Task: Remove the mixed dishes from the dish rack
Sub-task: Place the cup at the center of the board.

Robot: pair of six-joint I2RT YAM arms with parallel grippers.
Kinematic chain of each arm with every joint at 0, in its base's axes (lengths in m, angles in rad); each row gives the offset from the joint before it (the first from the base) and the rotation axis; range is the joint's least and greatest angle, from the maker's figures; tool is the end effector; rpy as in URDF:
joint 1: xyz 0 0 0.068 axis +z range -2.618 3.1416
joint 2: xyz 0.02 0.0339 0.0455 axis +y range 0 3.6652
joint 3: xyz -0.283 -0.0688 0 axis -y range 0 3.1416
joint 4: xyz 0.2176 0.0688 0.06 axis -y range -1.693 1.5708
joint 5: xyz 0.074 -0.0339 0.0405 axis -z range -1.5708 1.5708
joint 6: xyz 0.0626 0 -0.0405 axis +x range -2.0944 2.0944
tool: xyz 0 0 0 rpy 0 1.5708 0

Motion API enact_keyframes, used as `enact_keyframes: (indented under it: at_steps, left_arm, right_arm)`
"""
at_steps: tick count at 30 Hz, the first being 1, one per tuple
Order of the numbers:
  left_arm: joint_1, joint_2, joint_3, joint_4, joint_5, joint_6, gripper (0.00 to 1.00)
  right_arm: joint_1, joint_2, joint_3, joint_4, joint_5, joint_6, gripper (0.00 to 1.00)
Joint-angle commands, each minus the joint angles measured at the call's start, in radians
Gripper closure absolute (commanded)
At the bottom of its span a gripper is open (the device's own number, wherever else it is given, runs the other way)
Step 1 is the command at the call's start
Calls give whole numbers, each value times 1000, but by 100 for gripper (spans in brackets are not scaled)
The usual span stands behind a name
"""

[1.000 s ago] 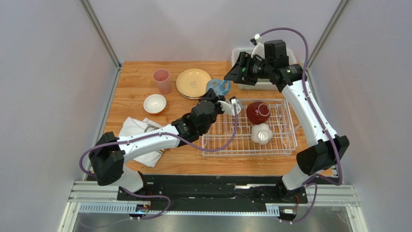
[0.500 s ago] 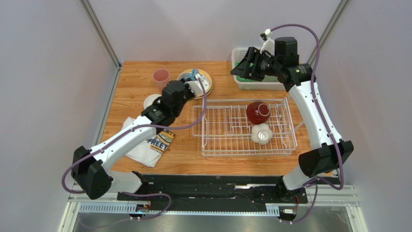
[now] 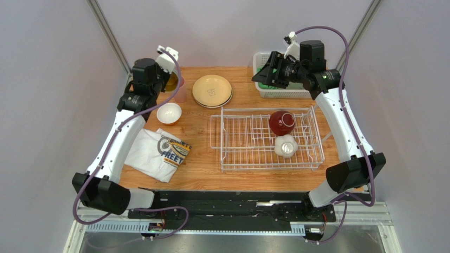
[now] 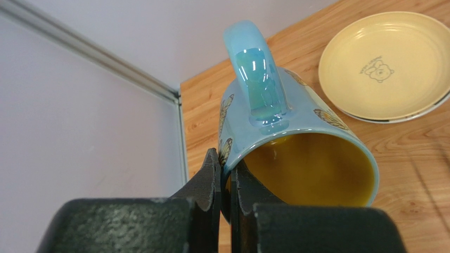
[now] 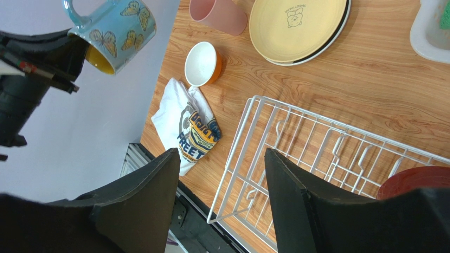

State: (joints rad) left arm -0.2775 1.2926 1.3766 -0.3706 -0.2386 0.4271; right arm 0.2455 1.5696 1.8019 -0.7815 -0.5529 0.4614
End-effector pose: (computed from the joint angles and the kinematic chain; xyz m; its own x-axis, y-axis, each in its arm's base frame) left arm 0.2766 -0.0634 0.4256 -0.2275 0.4833 -0.8454 0.1565 0.8750 0.4581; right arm 0.3084 0.1112 0.4385 -0.7389 0.2054 -0.6417 -0.3488 0.6982 0.6252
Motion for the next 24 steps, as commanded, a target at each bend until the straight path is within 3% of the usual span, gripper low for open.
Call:
enact_keyframes:
  at_steps: [1, 14, 24]
  left_arm:
    - [132, 60, 137, 7, 108, -131, 100]
    - [357, 345, 372, -117, 206, -266, 100]
    - [379, 617, 679, -283, 213, -324, 100]
  right_arm:
    - [-6, 4, 19, 34, -18, -20, 37]
    - [-11, 7, 11, 36, -31, -18, 37]
    - [-17, 0, -3, 39, -42, -20, 38]
